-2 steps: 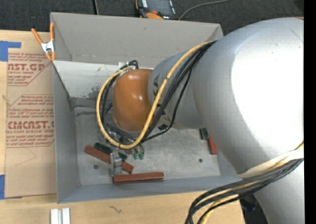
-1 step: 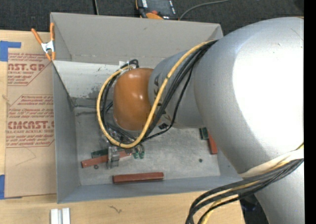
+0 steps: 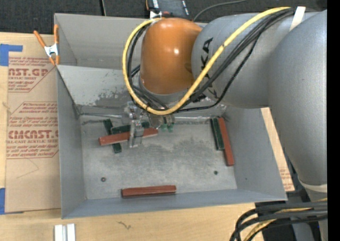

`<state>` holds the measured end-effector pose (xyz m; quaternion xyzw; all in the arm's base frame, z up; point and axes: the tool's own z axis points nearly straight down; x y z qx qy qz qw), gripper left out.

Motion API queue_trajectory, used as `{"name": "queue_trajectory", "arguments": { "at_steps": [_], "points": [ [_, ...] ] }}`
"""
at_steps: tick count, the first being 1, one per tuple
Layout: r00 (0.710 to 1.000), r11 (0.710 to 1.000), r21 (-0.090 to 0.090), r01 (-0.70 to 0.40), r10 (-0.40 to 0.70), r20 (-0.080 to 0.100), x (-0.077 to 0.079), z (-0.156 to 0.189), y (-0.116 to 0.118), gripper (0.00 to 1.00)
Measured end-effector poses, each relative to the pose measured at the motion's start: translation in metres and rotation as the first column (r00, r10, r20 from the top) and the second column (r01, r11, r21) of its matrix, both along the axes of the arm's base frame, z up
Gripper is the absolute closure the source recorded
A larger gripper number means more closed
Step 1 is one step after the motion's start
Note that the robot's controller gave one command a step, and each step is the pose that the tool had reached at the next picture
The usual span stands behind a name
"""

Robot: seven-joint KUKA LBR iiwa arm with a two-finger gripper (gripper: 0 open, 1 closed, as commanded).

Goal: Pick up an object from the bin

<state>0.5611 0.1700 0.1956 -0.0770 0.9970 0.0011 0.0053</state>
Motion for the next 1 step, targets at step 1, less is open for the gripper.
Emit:
{"name": "queue_trajectory", "arguments": {
  "at_steps": [1],
  "points": [
    [0.969, 0.969, -0.002, -0.248, 0.248, -0.003, -0.0091, 0.0827, 0.0130, 1.00]
  ]
}}
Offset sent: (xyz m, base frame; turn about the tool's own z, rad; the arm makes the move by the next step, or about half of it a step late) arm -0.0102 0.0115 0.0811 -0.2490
